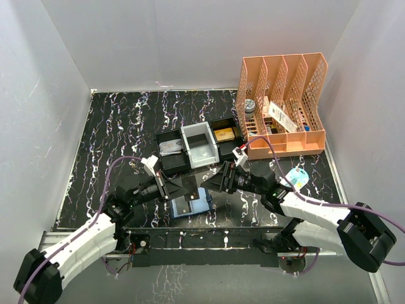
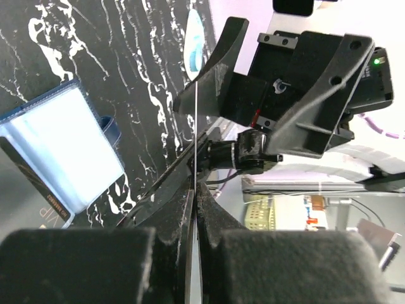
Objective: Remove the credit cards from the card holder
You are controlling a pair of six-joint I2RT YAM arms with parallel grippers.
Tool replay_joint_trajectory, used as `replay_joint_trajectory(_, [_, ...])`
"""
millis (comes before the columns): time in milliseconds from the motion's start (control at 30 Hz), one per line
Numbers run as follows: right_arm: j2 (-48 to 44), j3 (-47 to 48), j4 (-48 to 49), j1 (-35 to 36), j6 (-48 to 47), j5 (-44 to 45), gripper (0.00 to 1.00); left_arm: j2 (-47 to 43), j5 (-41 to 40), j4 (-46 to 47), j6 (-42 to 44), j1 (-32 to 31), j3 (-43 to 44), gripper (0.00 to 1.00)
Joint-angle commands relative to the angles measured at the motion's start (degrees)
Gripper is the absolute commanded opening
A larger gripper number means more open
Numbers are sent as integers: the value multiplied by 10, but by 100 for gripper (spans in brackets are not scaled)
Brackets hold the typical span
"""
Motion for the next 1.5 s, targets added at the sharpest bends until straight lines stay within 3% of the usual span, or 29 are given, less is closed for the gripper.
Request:
replay_joint_trajectory(0, [0,11,105,-1,21,-86,82,30,141,213,-67,46,-44,0])
replay_joint_trajectory(367, [28,31,129,-1,41,-128,61,71,171,207,-41,48,6,0])
replay_joint_trajectory(1100, [119,56,296,11,130,-195,23,64,172,270,-69,48,-22,0])
replay_joint_trajectory(1333, [143,50,341,14,151,-192,9,61,183,259,-66,48,-20,0])
replay_joint_trajectory(1467, [138,44,334,14,147,-188,7,50,180,236,-56,48,-15,0])
